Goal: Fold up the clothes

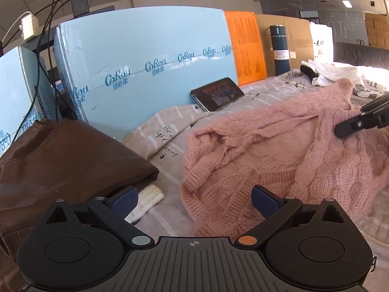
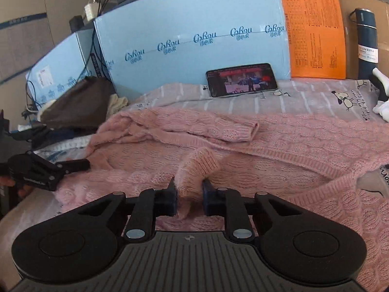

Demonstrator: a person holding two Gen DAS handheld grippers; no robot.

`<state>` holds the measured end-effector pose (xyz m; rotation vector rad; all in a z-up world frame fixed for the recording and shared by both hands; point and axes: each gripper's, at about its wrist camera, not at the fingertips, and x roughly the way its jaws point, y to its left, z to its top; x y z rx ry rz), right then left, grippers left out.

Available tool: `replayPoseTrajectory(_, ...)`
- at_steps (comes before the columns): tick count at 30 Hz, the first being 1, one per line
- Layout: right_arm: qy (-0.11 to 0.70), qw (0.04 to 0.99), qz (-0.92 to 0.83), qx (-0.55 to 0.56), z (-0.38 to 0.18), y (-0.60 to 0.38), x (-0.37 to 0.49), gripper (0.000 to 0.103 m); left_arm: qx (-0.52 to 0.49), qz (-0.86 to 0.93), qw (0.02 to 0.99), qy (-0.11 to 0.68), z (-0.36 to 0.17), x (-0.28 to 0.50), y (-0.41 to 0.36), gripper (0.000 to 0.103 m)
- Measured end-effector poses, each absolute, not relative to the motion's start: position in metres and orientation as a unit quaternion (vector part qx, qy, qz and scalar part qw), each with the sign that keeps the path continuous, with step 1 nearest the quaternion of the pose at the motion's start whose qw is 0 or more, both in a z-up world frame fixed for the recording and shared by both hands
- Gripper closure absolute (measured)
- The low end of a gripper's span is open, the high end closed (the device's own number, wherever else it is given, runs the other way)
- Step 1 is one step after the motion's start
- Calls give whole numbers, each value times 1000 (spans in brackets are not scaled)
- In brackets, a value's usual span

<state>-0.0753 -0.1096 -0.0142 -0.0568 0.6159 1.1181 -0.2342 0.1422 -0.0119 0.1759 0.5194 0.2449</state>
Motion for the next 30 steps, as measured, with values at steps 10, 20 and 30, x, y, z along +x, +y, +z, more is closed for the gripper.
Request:
replayPoseTrajectory(10,187,868,456,-64,9,-148,-122,20,96,77,972,202,-2,-243,126,2)
replayPoseTrajectory(20,223,887,370,-160,-30,-128,-111,19,117,-5,979,167,5,-256,100,2)
replayPoseTrajectory(30,150,882,417,-161,-9,-186,-122,0,245,-146,940,186,-12,-272,50,0)
